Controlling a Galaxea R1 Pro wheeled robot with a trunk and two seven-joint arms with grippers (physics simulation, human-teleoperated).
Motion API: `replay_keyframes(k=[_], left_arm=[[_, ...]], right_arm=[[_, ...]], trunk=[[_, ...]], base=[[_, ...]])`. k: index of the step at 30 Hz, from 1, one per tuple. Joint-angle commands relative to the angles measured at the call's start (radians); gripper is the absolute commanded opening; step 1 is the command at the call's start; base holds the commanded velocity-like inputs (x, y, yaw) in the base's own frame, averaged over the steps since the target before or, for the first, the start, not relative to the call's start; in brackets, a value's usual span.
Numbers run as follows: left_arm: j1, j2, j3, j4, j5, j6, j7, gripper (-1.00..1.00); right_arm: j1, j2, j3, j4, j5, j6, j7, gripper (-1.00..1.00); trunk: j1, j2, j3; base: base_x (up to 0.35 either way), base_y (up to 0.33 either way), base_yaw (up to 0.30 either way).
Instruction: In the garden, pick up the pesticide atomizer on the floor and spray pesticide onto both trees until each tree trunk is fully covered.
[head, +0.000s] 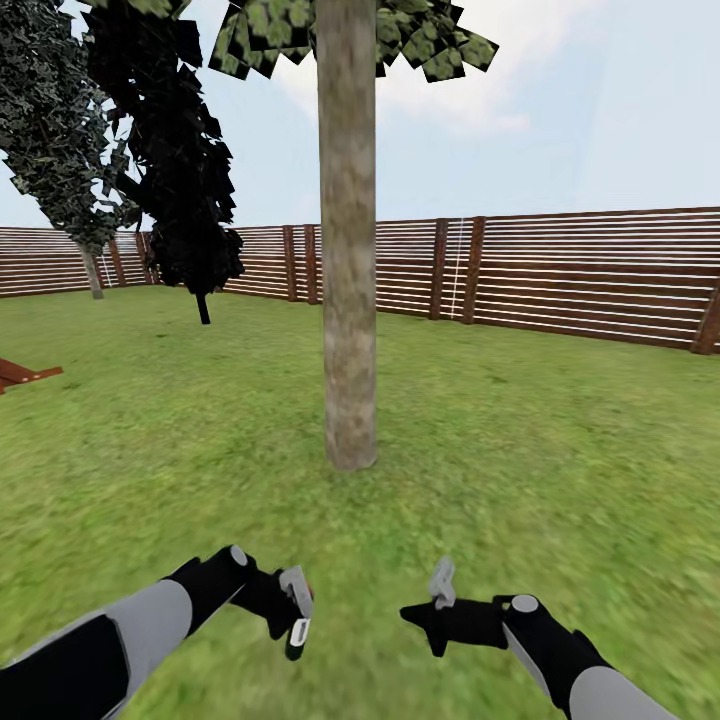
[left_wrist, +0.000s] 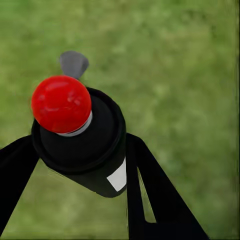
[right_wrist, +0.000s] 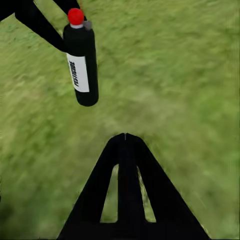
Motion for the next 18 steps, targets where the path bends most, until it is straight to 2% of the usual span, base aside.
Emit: replay_keyframes(k=[1, 3, 6, 11, 13, 18], left_arm=[[-0.001, -0.011, -0.009, -0.002, -0.011, 0.006, -0.011, -1.0], [0.0, -0.034, -0.01, -0.002, -0.027, 0.008, -0.018, -1.0], [0.0, -0.073, -0.011, -0.002, -0.032, 0.01, -0.02, -1.0], [-0.001, -0.084, -0.011, -0.002, -0.034, 0.012, -0.028, -1.0], [-0.001, -0.086, -0.011, -0.003, -0.034, 0.012, -0.033, -1.0], [-0.001, -0.111, -0.017, -0.003, -0.034, 0.012, -0.036, -1.0]], right_arm=[[0.0, -0.001, 0.005, 0.0, 0.002, -0.01, 0.009, -1.0], [-0.001, -0.001, 0.006, -0.003, 0.002, -0.01, 0.024, -1.0], [-0.001, -0.001, 0.006, -0.025, 0.004, -0.01, 0.029, -1.0], [0.0, -0.001, 0.006, -0.117, 0.004, -0.01, 0.03, -1.0], [0.0, -0.001, 0.006, -0.129, 0.004, -0.01, 0.03, -1.0], [0.0, 0.0, 0.006, -0.136, 0.004, -0.01, 0.03, -1.0]], trunk=[[0.0, 0.0, -0.001], [0.0, 0.0, -0.001], [0.0, 0.0, -0.001], [0.0, 0.0, -0.001], [0.0, 0.0, -0.001], [0.0, 0.0, -0.001]], base=[[0.0, 0.0, 0.0], [0.0, 0.0, 0.0], [0.0, 0.0, 0.0], [0.0, 0.0, 0.0], [0.0, 0.0, 0.0], [0.0, 0.0, 0.0]])
